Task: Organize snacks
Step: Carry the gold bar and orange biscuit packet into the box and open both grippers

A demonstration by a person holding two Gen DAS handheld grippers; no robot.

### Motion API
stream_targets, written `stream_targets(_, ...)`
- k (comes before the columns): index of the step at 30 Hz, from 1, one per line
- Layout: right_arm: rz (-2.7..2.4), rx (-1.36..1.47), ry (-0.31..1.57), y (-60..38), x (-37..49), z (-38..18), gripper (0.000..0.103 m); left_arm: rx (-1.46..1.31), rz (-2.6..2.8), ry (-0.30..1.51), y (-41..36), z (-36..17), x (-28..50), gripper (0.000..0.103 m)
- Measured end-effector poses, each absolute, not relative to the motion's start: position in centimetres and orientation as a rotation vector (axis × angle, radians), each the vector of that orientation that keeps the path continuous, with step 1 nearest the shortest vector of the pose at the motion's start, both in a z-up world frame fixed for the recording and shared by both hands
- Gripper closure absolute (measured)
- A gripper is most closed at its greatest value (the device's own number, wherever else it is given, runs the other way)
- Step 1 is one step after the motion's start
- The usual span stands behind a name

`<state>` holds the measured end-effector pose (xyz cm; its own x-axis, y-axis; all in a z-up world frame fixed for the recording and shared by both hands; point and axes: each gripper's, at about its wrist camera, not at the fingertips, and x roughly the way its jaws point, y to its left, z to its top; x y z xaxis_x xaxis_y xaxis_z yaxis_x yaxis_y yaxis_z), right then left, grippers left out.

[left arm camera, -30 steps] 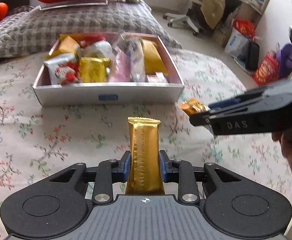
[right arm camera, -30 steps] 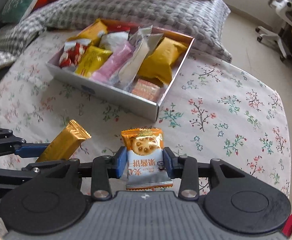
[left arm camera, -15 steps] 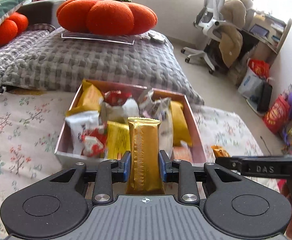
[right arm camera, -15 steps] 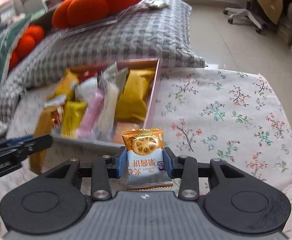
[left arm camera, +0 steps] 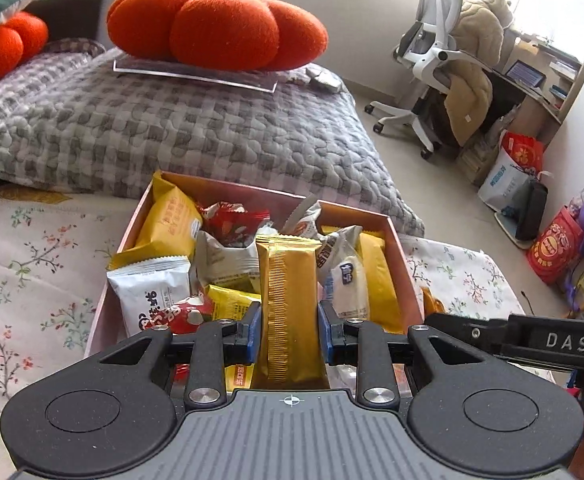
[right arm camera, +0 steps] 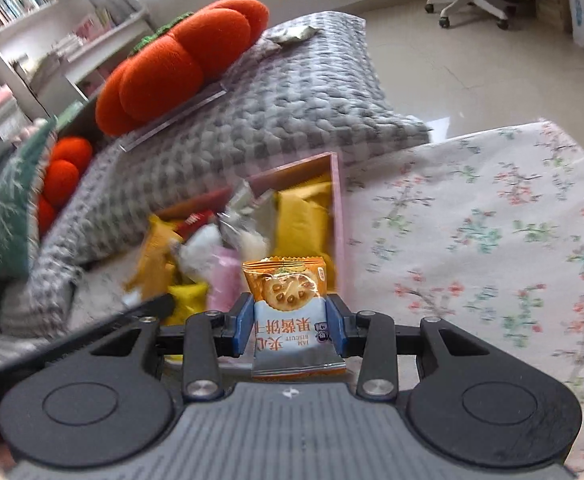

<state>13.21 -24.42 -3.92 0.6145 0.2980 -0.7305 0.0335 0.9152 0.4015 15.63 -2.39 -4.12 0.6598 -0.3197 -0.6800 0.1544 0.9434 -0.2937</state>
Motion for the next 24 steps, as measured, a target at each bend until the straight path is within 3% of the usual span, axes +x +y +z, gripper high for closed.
stream_targets(14, 0.125, 0.350, 0.872, -22.3, 15.0, -5.2, 0.064, -0.179, -0.279, 0.789, -2.6, -5.2, 17.1, 0.075)
stream_targets(24, 0.104, 0.374, 0.851, -23.1, 14.3, -4.1, 0.064, -0.217, -0.246, 0.757, -0.6, -3.2, 16.5, 0.074)
